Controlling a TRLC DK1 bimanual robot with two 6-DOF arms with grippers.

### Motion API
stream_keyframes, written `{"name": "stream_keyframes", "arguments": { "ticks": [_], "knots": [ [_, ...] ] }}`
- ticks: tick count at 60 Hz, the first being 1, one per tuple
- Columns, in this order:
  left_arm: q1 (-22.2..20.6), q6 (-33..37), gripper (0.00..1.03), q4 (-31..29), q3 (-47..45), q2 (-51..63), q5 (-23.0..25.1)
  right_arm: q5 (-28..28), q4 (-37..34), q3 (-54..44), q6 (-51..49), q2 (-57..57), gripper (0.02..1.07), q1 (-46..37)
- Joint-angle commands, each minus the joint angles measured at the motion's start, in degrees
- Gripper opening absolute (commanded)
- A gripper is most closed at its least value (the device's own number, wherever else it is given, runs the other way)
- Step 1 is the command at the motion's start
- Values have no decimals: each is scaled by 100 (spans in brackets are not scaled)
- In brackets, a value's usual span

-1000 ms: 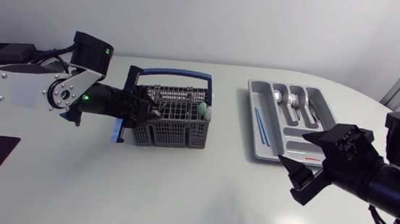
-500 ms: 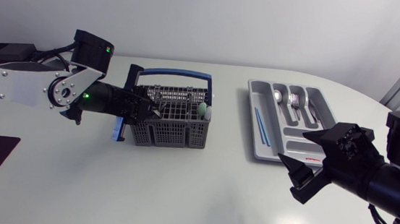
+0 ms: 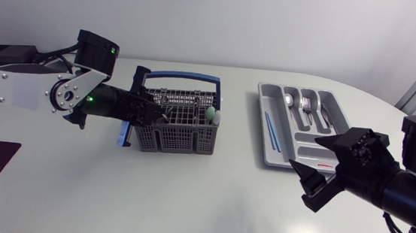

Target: Unload the cutlery basket into the drawer organizer.

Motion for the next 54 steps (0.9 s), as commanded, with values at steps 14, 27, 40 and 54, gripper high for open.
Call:
{"name": "stream_keyframes", "arguments": {
  "ticks": [14,27,40,54],
  "knots": [
    [35,-219,4,-21,-6,-238,188,-8,59,-145,-49,15,91,-25],
    [158,-509,4,-21,-102,-422,417,-8,32,-198,-49,-38,91,-25],
    [229,-676,4,-65,-199,-782,522,-8,-38,-163,-49,-134,91,-25],
    [273,-896,4,-162,-217,-1187,584,1,-196,-75,-49,-293,91,10]
  ]
}}
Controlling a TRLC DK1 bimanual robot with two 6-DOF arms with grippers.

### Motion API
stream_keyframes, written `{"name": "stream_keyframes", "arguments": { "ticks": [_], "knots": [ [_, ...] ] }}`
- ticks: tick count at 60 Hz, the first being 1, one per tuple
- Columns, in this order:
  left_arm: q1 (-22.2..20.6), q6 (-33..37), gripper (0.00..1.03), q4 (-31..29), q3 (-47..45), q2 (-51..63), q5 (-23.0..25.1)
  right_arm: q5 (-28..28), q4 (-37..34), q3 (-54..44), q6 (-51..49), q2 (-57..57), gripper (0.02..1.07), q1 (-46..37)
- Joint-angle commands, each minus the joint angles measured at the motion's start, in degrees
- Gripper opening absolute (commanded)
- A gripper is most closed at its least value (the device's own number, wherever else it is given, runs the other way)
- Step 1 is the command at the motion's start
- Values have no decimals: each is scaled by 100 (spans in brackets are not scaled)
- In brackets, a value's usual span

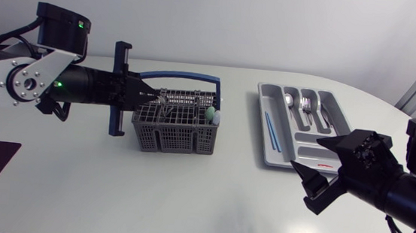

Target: Unload the cutlery basket into the drawer organizer.

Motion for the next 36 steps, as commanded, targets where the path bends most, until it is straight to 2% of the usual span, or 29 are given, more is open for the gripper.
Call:
{"name": "stream_keyframes", "arguments": {
  "ticks": [1,23,36],
  "knots": [
    [65,-133,4,-28,-166,-225,70,1,-129,-27,-51,-140,91,19],
    [109,-678,4,-336,44,-770,44,18,-489,228,11,-579,91,195],
    [74,-1689,4,-573,493,-972,-88,326,-489,412,90,-781,91,265]
  ]
}}
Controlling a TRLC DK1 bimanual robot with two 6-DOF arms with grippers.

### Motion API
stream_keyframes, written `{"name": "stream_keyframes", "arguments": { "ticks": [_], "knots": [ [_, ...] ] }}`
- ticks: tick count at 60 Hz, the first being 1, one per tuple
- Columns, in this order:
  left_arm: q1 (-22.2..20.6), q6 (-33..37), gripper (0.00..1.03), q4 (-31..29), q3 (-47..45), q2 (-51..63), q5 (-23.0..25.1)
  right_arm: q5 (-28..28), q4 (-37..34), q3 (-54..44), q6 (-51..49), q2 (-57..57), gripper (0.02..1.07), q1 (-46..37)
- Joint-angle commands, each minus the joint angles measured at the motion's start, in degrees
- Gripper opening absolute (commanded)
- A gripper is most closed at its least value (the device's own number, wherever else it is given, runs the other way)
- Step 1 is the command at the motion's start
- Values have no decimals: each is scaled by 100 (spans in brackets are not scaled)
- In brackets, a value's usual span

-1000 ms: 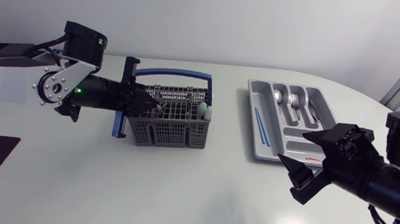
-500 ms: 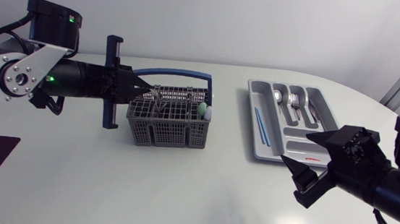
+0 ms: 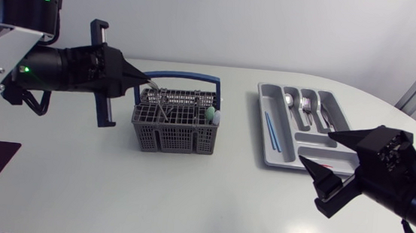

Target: Unload the cutlery basket into the drawer organizer.

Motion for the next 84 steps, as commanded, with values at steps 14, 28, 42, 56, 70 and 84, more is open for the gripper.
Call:
{"name": "stream_keyframes", "arguments": {
  "ticks": [14,28,42,56,70,84],
  "knots": [
    [-1218,-2315,4,-31,694,-225,-1409,751,25,376,264,-23,90,618],
    [-2202,-3712,4,-22,1063,373,-2156,1059,403,376,562,382,90,1031],
    [-2457,-5031,4,-664,1863,1199,-2174,1648,948,429,615,874,87,1550],
    [-2668,-5945,4,-884,2240,1515,-2086,2333,1686,429,668,1568,87,2262],
    [-2756,-6472,4,-910,2434,1832,-1822,2421,2337,429,571,1884,78,2376],
    [-2809,-6806,4,-919,2557,2078,-1611,2430,2890,446,343,2262,70,2358]
  ]
}}
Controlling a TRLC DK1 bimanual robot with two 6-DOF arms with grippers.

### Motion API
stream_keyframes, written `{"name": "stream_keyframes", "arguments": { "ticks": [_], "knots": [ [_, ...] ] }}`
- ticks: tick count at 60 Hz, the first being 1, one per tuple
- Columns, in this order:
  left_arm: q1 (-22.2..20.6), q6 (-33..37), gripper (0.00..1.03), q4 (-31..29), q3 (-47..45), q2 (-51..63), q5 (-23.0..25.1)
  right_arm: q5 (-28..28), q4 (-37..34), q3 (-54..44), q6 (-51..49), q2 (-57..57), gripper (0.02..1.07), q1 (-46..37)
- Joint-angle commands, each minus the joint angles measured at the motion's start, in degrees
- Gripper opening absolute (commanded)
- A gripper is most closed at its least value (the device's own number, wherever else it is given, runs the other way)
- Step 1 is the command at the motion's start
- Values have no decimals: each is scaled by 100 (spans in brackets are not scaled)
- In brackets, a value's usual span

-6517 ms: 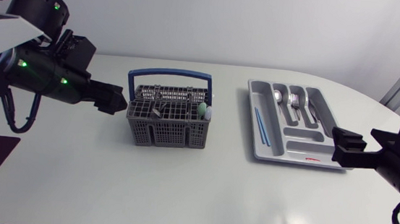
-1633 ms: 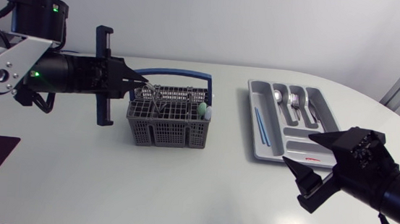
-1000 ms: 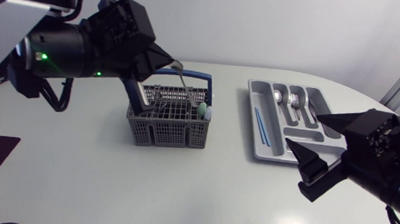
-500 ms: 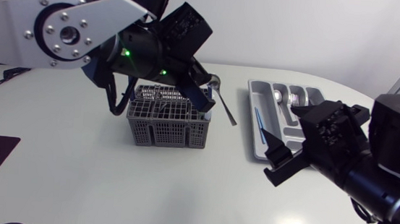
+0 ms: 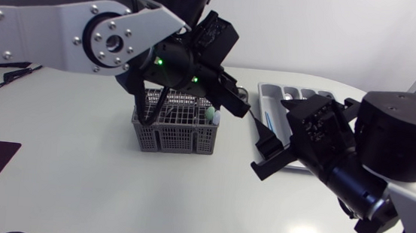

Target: Unload the cutlery basket into the drawer organizer.

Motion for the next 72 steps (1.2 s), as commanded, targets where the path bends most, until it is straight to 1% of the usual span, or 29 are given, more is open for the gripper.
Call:
{"name": "stream_keyframes", "arguments": {
  "ticks": [1,16,21,25,30,43,50,58,60,64,66,72],
  "knots": [
    [-48,-308,4,-23,282,154,103,67,215,123,-116,293,70,24],
    [-48,-484,4,-23,413,190,217,67,602,44,-231,627,69,59],
    [-48,-493,4,-14,413,216,217,76,725,0,-310,662,61,59],
    [-48,-484,4,-23,405,234,234,85,743,-9,-336,706,60,59],
    [-57,-493,4,-23,405,234,261,85,831,-35,-389,742,52,50],
    [-74,-493,4,-49,405,242,270,85,874,-62,-450,829,46,50],
    [-83,-484,4,-67,387,234,270,85,883,-62,-485,838,40,50],
    [-92,-493,4,-75,378,234,296,85,883,-79,-494,838,38,41],
    [-92,-493,4,-75,369,225,305,76,883,-97,-521,838,35,50],
    [-92,-493,4,-84,361,225,322,76,883,-106,-529,847,33,59],
    [-101,-493,4,-84,361,225,322,76,892,-106,-529,847,31,59],
    [-110,-493,4,-84,352,216,322,76,883,-114,-573,838,28,68]
  ]
}}
